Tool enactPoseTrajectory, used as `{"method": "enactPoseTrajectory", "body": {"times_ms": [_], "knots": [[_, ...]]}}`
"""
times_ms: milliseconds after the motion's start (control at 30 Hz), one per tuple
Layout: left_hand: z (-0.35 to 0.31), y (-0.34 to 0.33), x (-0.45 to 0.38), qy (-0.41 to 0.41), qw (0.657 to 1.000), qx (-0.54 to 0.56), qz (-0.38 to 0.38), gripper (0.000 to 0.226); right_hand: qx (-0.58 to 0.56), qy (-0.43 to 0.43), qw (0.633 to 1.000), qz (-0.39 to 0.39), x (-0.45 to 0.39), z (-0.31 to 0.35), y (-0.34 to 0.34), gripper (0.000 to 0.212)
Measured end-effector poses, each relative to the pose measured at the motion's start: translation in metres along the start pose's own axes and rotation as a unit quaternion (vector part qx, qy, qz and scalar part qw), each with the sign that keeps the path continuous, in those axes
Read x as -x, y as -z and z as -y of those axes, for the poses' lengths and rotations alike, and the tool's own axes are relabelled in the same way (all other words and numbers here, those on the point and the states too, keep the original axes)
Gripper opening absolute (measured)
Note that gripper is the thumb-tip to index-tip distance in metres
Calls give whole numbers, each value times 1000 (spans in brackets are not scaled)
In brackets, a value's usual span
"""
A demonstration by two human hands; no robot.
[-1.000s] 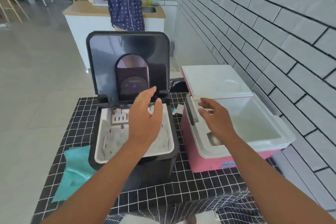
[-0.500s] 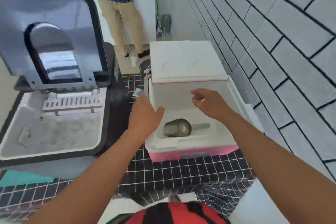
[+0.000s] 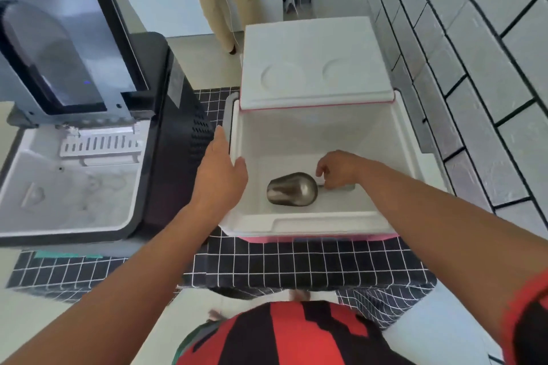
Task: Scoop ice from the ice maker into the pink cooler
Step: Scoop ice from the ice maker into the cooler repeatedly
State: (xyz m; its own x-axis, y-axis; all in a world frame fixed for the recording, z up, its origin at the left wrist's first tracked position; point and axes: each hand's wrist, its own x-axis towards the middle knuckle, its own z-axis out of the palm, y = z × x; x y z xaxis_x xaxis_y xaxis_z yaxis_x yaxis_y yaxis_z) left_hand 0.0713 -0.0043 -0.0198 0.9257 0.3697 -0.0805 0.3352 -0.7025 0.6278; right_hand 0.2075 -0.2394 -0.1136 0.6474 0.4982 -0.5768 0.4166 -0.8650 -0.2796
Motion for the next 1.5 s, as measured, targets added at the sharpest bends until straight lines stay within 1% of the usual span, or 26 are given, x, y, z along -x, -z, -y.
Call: {"method": "enactPoseTrajectory", "body": {"times_ms": [100, 233, 367, 567, 633, 700, 767, 833, 900, 933, 1033, 1100, 1167, 1200, 1300, 1367, 1433, 1500], "knots": [[2, -2, -2, 1, 1000, 6, -13, 72, 58, 15, 997, 55, -8, 1, -4, 42], [4, -5, -2, -2, 1000, 3, -27, 72, 89, 25, 993, 71, -11, 3, -9, 31], [6, -5, -2, -7, 1000, -9, -29, 72, 82, 28, 993, 80, -7, 9, -6, 28], [5, -6, -4, -5, 1000, 1, -15, 73, 35, 27, 997, 56, 6, 13, 18, 21], [5, -5, -4, -4, 1000, -2, -15, 73, 4, 17, 999, 35, 15, 13, 25, 19], [4, -4, -4, -1, 1000, 4, -11, 73, -37, 3, 999, -12, 28, 14, 30, 18], [3, -1, -1, -3, 1000, 17, -6, 72, -113, -8, 991, -65, 44, 14, 29, 18], [1, 6, 3, -33, 999, 22, -15, 62, -192, -4, 976, -104, 61, 18, 25, 19], [1, 19, 7, -70, 997, 32, -18, 44, -239, 1, 962, -135, 79, 26, 22, 20], [2, 28, 9, -86, 995, 50, -11, 41, -261, 4, 954, -148, 88, 31, 22, 20], [10, 69, 19, -122, 982, 142, 32, 34, -289, 9, 941, -176, 107, 52, 27, 19], [14, 89, 23, -149, 973, 166, 53, 24, -280, 7, 940, -193, 120, 59, 37, 19], [48, 135, 27, -161, 975, 153, 3, 16, -239, 26, 947, -214, 121, 101, 49, 19], [56, 141, 24, -156, 978, 134, -22, 14, -232, 29, 945, -231, 127, 106, 55, 20], [110, 193, 20, -117, 980, 84, -136, 10, -181, 60, 947, -258, 129, 163, 74, 21], [150, 222, 16, -81, 976, 42, -196, 7, -161, 83, 945, -273, 128, 203, 85, 21], [186, 243, 11, -32, 973, 9, -229, 13, -139, 103, 944, -281, 126, 241, 91, 21], [214, 253, 3, 34, 977, 3, -209, 25, -100, 115, 948, -281, 122, 275, 95, 20]]}}
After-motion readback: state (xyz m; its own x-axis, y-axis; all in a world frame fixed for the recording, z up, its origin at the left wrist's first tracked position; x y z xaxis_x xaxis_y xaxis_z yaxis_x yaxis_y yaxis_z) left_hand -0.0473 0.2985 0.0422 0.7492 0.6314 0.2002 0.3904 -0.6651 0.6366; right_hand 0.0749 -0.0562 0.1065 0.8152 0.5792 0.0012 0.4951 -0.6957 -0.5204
